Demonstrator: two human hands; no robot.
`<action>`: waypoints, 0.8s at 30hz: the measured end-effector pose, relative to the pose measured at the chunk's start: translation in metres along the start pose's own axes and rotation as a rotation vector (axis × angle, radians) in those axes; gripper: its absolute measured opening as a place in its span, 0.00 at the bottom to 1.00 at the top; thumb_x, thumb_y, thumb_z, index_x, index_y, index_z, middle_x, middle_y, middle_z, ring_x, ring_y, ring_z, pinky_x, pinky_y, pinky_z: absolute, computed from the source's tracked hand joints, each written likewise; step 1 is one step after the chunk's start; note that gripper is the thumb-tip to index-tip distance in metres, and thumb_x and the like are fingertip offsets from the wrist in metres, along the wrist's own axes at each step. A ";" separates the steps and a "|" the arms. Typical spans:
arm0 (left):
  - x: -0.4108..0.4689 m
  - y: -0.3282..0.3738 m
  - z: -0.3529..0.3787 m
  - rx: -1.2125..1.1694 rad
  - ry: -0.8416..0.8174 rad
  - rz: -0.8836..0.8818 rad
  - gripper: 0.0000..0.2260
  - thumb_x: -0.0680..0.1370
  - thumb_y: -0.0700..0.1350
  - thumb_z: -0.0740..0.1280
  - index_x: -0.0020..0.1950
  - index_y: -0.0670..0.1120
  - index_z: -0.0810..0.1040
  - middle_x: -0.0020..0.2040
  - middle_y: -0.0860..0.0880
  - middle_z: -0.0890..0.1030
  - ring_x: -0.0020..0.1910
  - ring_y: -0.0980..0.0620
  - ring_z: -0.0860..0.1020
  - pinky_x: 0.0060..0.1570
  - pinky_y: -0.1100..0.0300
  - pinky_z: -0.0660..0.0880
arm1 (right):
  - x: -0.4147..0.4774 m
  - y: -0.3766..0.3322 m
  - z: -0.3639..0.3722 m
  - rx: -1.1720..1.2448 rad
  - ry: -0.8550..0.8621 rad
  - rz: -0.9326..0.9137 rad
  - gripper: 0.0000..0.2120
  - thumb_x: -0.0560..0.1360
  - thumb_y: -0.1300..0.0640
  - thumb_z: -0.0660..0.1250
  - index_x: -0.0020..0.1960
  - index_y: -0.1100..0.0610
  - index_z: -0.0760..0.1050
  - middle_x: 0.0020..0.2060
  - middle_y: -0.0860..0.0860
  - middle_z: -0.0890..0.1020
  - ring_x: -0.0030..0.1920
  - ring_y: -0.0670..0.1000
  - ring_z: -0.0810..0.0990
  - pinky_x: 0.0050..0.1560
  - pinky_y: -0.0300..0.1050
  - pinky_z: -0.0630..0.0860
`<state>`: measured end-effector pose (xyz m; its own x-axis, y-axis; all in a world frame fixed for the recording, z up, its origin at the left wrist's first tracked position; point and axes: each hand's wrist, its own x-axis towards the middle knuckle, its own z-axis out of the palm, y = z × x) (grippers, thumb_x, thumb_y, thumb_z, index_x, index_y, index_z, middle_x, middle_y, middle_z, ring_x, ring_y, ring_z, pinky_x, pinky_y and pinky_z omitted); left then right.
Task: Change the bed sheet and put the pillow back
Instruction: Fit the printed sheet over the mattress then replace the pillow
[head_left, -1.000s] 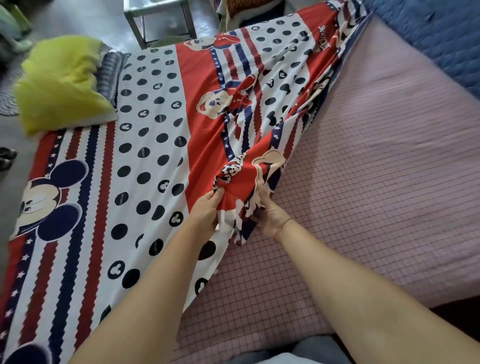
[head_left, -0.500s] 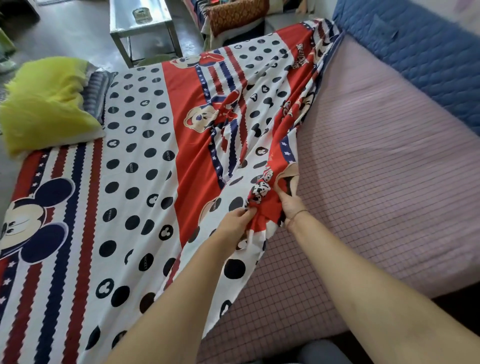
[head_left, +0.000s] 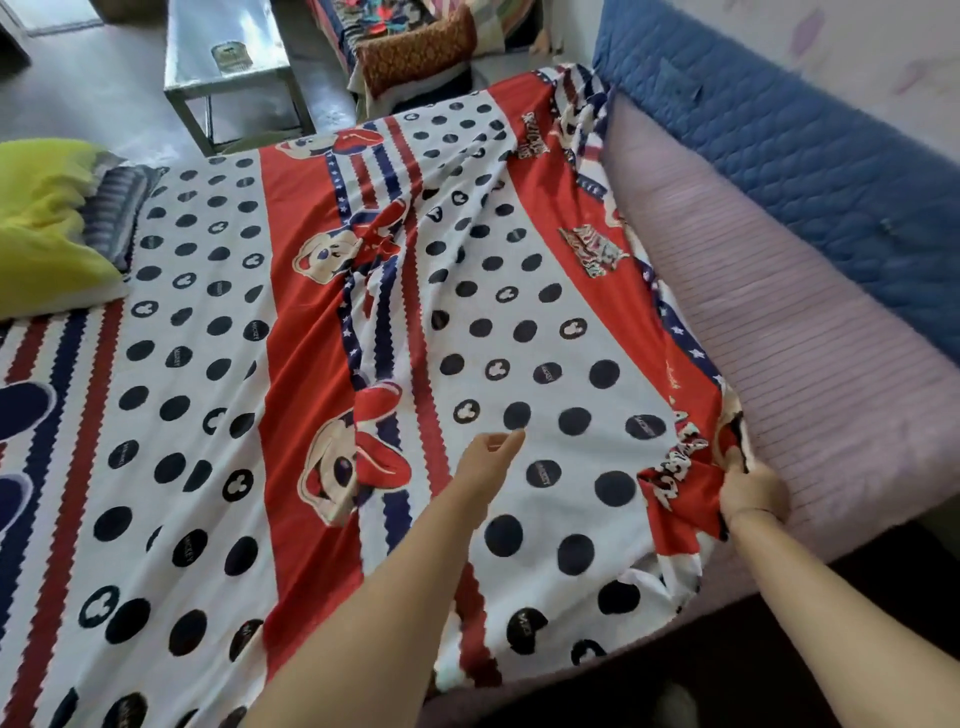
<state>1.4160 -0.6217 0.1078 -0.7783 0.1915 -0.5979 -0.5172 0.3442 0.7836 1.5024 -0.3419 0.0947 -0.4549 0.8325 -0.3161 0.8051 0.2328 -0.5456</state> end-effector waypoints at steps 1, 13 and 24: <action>0.000 0.002 0.015 0.007 0.011 0.013 0.21 0.80 0.55 0.63 0.62 0.38 0.75 0.54 0.40 0.80 0.56 0.40 0.77 0.59 0.53 0.73 | 0.014 0.013 -0.016 -0.024 0.010 -0.009 0.21 0.82 0.50 0.55 0.67 0.63 0.73 0.58 0.69 0.77 0.59 0.69 0.74 0.58 0.56 0.70; -0.015 -0.010 0.194 0.057 0.171 0.022 0.27 0.78 0.58 0.65 0.72 0.44 0.67 0.65 0.50 0.73 0.64 0.49 0.72 0.59 0.56 0.68 | 0.129 0.093 -0.106 -0.103 -0.078 -0.245 0.21 0.82 0.49 0.57 0.56 0.67 0.77 0.49 0.68 0.80 0.50 0.66 0.78 0.47 0.52 0.71; -0.026 0.022 0.357 0.009 -0.202 0.068 0.28 0.73 0.62 0.70 0.67 0.47 0.74 0.61 0.52 0.78 0.60 0.54 0.77 0.61 0.57 0.74 | 0.148 0.115 -0.122 0.009 -0.072 -0.331 0.26 0.82 0.43 0.49 0.65 0.60 0.75 0.57 0.60 0.80 0.58 0.62 0.78 0.56 0.53 0.73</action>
<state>1.5520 -0.2907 0.0800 -0.7240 0.3946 -0.5658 -0.4619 0.3318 0.8225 1.5741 -0.1306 0.0798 -0.7170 0.6749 -0.1744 0.6061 0.4800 -0.6342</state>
